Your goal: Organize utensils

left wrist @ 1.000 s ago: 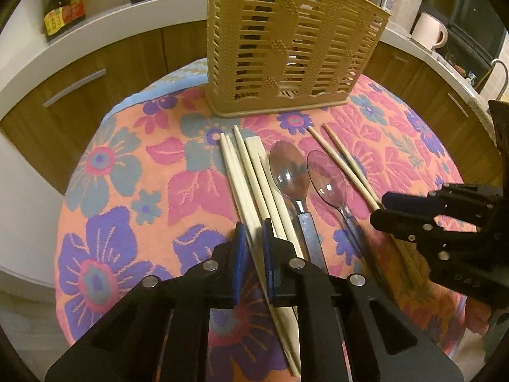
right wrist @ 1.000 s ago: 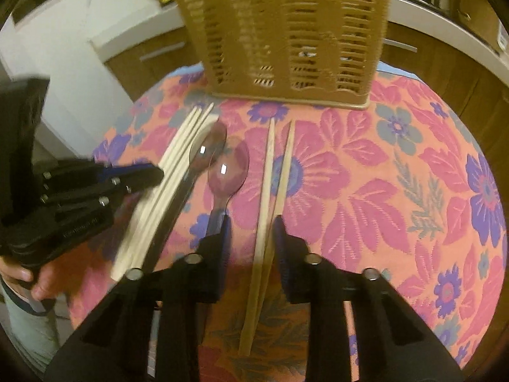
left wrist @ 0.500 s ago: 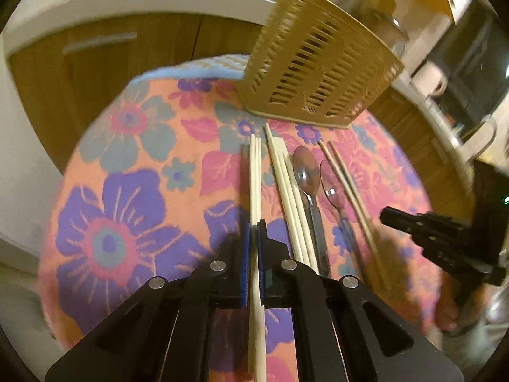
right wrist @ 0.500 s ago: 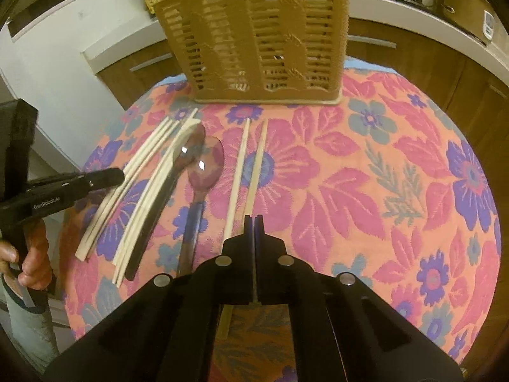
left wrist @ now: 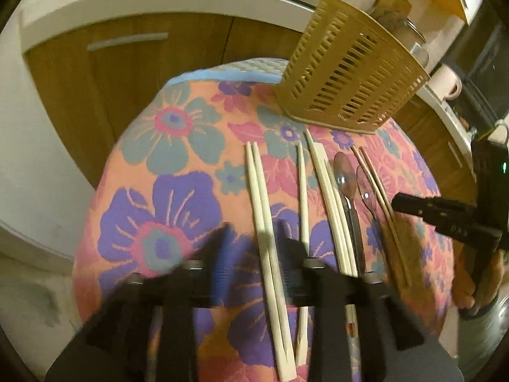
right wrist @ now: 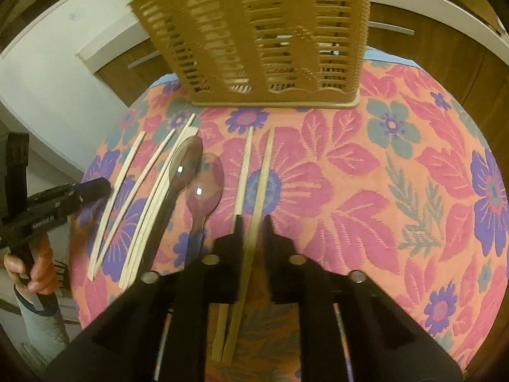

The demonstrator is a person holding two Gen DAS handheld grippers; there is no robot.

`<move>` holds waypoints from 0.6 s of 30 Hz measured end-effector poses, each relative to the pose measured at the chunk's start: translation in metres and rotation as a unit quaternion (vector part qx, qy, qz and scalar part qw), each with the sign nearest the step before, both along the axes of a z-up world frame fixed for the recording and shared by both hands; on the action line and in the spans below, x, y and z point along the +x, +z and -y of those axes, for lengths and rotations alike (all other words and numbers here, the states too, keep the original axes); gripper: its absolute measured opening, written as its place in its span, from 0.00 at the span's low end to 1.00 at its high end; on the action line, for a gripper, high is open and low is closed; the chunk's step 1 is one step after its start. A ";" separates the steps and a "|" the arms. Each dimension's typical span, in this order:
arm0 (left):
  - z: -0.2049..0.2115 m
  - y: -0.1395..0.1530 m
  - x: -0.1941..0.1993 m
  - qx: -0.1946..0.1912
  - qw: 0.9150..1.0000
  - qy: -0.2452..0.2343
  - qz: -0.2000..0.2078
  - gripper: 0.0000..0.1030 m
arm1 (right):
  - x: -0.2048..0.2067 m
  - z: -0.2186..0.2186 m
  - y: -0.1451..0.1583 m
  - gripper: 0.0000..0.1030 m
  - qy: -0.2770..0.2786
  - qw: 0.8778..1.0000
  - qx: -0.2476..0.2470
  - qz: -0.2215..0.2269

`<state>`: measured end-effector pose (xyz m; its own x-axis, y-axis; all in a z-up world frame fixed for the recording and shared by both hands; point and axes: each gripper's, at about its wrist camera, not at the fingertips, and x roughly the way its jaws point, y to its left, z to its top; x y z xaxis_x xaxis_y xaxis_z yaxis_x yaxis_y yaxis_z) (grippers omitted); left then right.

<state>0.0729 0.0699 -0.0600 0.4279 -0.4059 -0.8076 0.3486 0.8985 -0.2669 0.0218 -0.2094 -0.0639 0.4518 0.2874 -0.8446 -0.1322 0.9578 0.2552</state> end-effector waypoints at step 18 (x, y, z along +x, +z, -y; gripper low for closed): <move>0.028 0.000 0.020 0.110 0.993 -0.042 0.014 0.27 | 0.034 -0.009 0.000 0.20 -0.021 0.998 -0.044 -0.035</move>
